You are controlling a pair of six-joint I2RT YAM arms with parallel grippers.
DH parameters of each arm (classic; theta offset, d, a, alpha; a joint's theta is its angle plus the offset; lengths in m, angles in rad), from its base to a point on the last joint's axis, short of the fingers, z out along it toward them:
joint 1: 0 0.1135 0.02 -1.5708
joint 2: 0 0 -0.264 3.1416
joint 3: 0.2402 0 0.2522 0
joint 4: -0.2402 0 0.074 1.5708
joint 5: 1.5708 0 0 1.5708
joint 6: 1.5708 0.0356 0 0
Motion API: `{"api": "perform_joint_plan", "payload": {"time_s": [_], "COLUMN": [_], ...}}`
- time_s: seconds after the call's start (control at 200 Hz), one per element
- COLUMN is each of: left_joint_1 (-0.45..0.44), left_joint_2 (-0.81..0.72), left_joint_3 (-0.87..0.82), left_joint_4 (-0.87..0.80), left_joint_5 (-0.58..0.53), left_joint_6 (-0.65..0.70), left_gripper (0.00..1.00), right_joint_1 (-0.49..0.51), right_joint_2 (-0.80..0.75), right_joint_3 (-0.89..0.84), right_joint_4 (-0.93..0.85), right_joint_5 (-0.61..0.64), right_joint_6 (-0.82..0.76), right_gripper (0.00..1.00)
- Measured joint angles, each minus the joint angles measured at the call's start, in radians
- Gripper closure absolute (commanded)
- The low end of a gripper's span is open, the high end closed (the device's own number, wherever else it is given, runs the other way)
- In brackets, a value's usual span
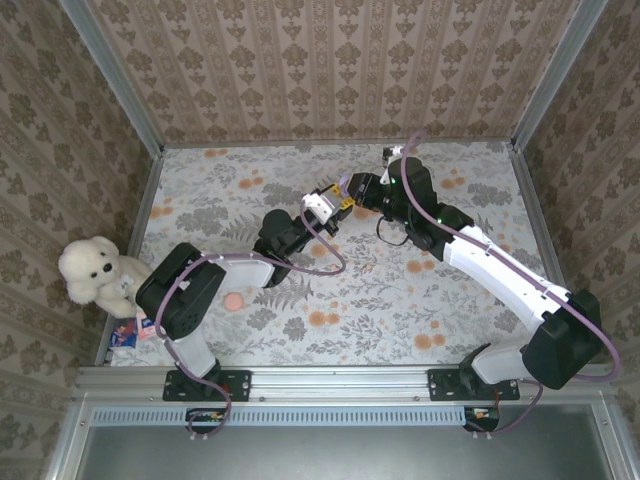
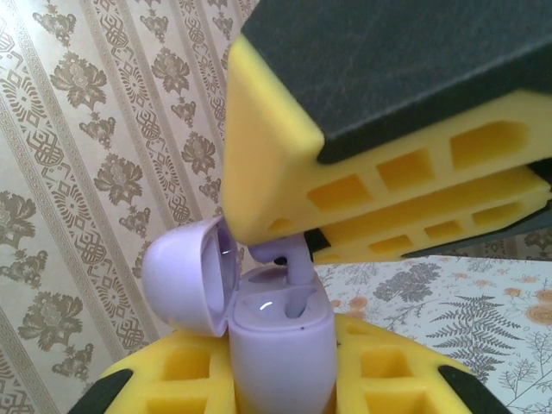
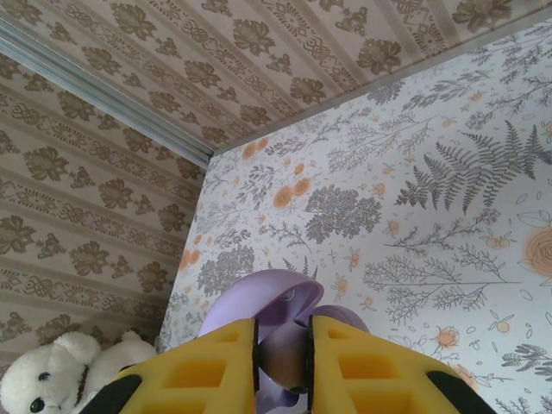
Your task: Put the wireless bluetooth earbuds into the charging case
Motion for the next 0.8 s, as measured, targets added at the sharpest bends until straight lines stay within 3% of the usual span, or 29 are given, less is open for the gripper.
{"api": "perform_joint_plan", "payload": {"time_s": [0.25, 0.49, 0.8], "left_joint_1": [0.000, 0.001, 0.001], "left_joint_2": [0.000, 0.000, 0.000], "left_joint_3": [0.000, 0.000, 0.000], "left_joint_4": [-0.005, -0.024, -0.018], "left_joint_5": [0.002, 0.002, 0.000], "left_joint_6": [0.000, 0.000, -0.003], "left_gripper": [1.00, 1.00, 1.00], "right_joint_1": [0.000, 0.001, -0.011], "right_joint_2": [0.003, 0.014, 0.001], "right_joint_3": [-0.003, -0.003, 0.023], "right_joint_4": [0.001, 0.005, -0.046], "right_joint_5": [-0.002, -0.002, -0.001], "right_joint_6": [-0.001, -0.010, -0.027], "right_gripper": [0.78, 0.61, 0.45]}}
